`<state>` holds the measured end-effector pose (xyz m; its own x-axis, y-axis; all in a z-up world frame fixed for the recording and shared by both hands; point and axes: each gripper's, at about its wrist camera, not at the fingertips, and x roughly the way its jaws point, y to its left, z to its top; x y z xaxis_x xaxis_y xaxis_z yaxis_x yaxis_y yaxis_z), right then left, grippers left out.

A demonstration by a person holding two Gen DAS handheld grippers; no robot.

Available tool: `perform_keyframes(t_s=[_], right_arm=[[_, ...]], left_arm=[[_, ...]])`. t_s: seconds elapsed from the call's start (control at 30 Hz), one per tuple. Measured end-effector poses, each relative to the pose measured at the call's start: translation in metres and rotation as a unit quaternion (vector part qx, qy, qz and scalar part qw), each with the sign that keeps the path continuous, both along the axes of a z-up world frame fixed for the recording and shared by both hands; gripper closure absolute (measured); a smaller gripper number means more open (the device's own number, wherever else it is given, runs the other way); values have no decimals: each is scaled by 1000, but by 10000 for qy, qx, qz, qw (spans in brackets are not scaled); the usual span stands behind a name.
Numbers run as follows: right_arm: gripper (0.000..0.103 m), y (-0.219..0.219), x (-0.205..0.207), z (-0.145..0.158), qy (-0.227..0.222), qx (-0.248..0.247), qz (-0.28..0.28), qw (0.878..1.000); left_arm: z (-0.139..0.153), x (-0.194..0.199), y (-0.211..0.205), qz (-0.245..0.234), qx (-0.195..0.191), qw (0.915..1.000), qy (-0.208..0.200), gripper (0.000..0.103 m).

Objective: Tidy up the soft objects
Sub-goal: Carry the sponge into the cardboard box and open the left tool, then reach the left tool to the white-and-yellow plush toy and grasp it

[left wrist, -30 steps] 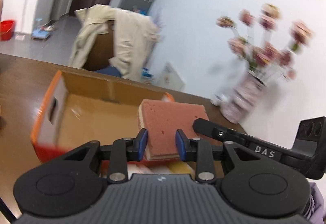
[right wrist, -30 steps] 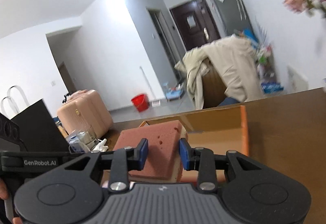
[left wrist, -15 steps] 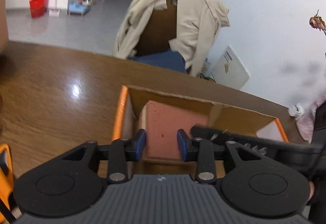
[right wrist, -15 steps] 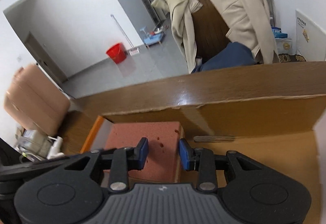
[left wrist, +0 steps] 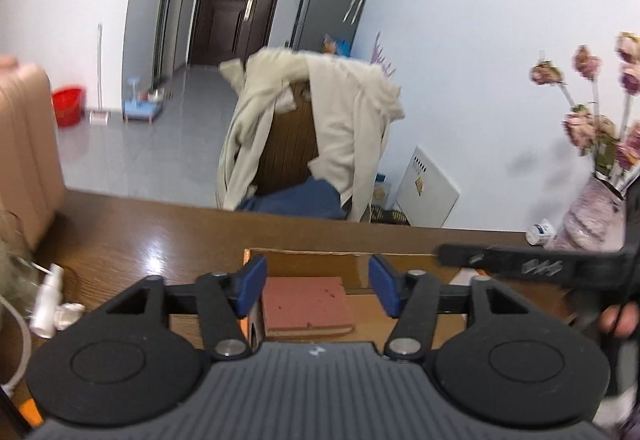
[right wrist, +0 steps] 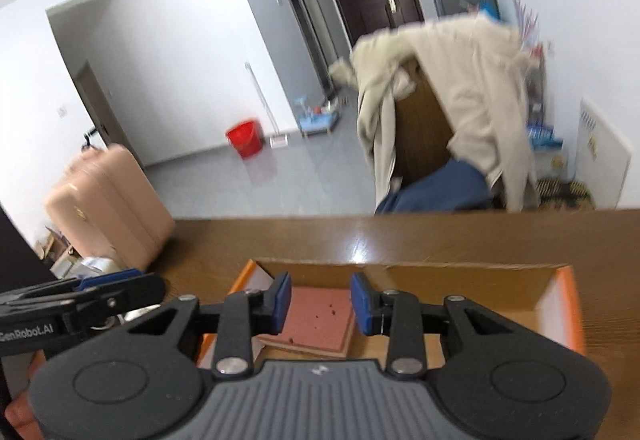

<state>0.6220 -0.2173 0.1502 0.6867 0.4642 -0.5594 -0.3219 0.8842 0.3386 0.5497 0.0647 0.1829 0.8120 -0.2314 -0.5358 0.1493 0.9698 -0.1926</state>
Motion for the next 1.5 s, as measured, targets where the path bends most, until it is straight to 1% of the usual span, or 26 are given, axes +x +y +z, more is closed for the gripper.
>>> perform_keyframes(t_s=[0.03,0.07,0.17,0.23,0.3,0.37,0.43,0.47,0.5,0.53,0.57,0.63,0.67,0.77,0.83,0.93,1.0,1.07,1.13,1.2,1.27,1.4,1.5], right_arm=[[66,-10,-13,9,-76,-9,-6,10000],[64,-22,-29,18,-143,5,-27,9999],[61,-51,-72,39,-293,45,-77,9995],[57,-64,-104,51,-516,-69,-73,9986],[48,-71,-133,58,-775,-233,-84,9967],[47,-77,-170,62,-1087,-431,-63,9931],[45,-83,-203,59,-1333,-565,-40,9895],[44,-85,-222,56,-1463,-609,-31,9874],[41,-87,-242,52,-1569,-629,-16,9856],[40,-88,-265,45,-1694,-641,-2,9835],[36,-89,-281,39,-1781,-644,32,9819],[31,-91,-315,25,-1936,-648,168,9788],[29,-91,-329,19,-1937,-635,196,9788],[27,-89,-367,-7,-2007,-656,188,9773],[25,-84,-387,-26,-1963,-635,114,9784],[23,-79,-417,-52,-1921,-568,-159,9796],[22,-76,-433,-67,-1853,-530,-347,9806],[20,-73,-446,-79,-1786,-559,-466,9812],[18,-72,-454,-90,-1696,-492,-472,9832],[18,-70,-453,-97,-1540,-562,-443,9855],[18,-69,-452,-102,-1497,-690,-503,9850],[18,-71,-442,-101,-1470,-592,-568,9857],[18,-72,-429,-107,-1329,-571,-589,9877]], left_arm=[[8,-16,-2,7,82,9999,-132,29],[15,-30,-4,5,180,9995,-268,24],[29,-69,-10,8,405,9980,-488,20],[37,-98,-15,66,512,9969,-592,20],[41,-123,-21,150,618,9953,-733,16],[42,-152,-27,192,718,9931,-903,13],[39,-184,-34,110,816,9906,-1097,10],[38,-197,-35,85,814,9897,-1175,8],[33,-218,-37,33,771,9884,-1306,5],[28,-237,-38,23,711,9874,-1414,5],[23,-250,-41,41,663,9866,-1493,4],[8,-281,-43,135,682,9842,-1626,4],[-3,-297,-45,194,737,9835,-1643,4],[-30,-332,-42,178,803,9842,-1568,4],[-45,-352,-37,228,674,9868,-1457,4],[-63,-378,-23,618,401,9868,-1445,4],[-70,-391,-12,887,317,9856,-1406,3],[-74,-396,-5,949,341,9862,-1314,3],[-77,-397,-1,1026,425,9856,-1273,3],[-80,-393,1,1029,413,9866,-1198,3],[-82,-388,0,1005,411,9876,-1135,3],[-87,-378,-6,891,419,9896,-1048,3],[-90,-365,-12,810,452,9909,-971,3]])
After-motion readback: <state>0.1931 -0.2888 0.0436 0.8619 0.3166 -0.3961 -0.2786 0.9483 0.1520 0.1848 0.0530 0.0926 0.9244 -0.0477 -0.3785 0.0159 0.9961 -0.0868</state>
